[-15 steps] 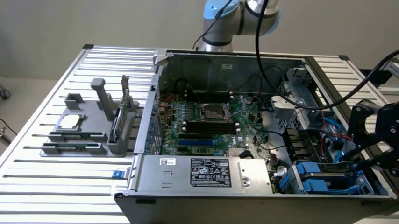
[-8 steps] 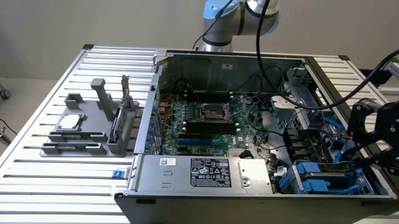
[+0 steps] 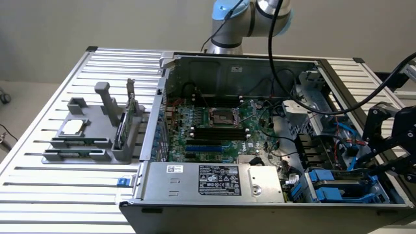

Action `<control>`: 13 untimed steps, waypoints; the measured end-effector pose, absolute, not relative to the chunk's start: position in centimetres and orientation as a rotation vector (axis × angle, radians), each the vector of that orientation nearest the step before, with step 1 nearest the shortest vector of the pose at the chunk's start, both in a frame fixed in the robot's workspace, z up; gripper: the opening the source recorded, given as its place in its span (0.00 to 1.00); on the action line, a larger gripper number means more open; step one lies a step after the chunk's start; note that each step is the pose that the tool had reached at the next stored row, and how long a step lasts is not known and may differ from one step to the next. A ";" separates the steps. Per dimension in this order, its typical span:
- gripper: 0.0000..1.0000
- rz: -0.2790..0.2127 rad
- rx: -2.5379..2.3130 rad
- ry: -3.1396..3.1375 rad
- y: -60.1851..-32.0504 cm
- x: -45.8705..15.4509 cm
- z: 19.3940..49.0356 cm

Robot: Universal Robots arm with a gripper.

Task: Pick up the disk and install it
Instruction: 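Insert the first disk wire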

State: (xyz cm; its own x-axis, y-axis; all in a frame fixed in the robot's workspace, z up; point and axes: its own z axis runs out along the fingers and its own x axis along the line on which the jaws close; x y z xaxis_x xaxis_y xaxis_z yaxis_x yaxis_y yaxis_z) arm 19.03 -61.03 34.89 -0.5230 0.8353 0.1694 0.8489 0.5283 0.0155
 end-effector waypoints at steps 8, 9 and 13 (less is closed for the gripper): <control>0.31 -0.148 -1.459 -2.615 -61.0 19.4 34.9; 0.31 -0.148 -1.461 -2.614 -61.1 19.4 34.9; 0.31 -0.147 -1.470 -2.604 -61.2 19.5 34.9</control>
